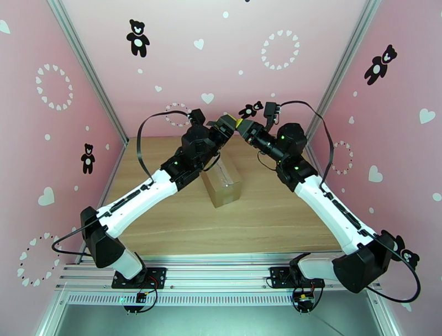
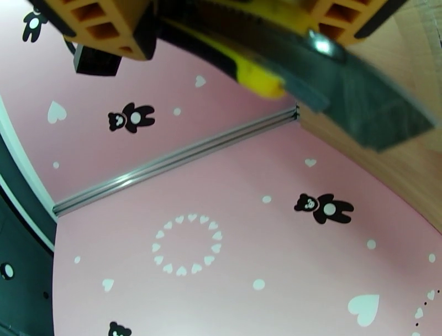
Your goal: Unpack the express box
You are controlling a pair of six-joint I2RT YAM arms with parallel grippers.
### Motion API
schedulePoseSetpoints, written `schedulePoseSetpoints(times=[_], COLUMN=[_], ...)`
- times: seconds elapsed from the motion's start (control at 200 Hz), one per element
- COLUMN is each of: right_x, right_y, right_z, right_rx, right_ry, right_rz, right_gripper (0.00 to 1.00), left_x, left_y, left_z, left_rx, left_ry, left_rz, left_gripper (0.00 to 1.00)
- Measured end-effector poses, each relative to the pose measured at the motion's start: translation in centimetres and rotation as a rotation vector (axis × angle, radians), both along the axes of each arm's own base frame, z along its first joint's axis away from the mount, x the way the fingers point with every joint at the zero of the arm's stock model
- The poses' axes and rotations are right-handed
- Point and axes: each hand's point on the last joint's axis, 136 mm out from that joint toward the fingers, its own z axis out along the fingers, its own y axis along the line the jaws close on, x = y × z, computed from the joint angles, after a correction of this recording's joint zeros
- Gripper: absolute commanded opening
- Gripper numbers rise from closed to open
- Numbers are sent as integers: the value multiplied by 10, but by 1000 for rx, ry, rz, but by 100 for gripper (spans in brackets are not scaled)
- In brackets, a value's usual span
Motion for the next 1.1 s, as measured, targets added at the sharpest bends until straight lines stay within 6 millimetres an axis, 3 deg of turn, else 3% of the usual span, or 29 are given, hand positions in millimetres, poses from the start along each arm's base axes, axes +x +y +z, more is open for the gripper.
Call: schedulePoseSetpoints(times=[0.17, 0.305, 0.451, 0.626, 0.721, 0.871, 1.101], right_x=[5, 11, 19, 33, 39, 40, 24], right_y=[-3, -9, -18, -26, -30, -38, -60], right_z=[-17, -13, -6, -19, -33, -48, -58], right_rx=[-82, -122, -146, -198, -261, -380, -540], right_ry=[12, -14, -43, -32, -12, 1, 10], right_rz=[-37, -72, -105, -143, -164, -200, -255], right_gripper=[0, 0, 0, 0, 0, 0, 0], left_x=[-20, -48, -73, -87, -77, -41, 35], left_y=[4, 10, 31, 61, 86, 130, 143], left_z=[-21, -61, -98, -108, -111, -126, -162], left_rx=[53, 170, 276, 335, 353, 402, 463], left_ry=[56, 148, 235, 276, 306, 380, 484], left_rz=[-69, -144, -164, -144, -92, 11, 42], left_gripper=[63, 63, 63, 62, 62, 61, 58])
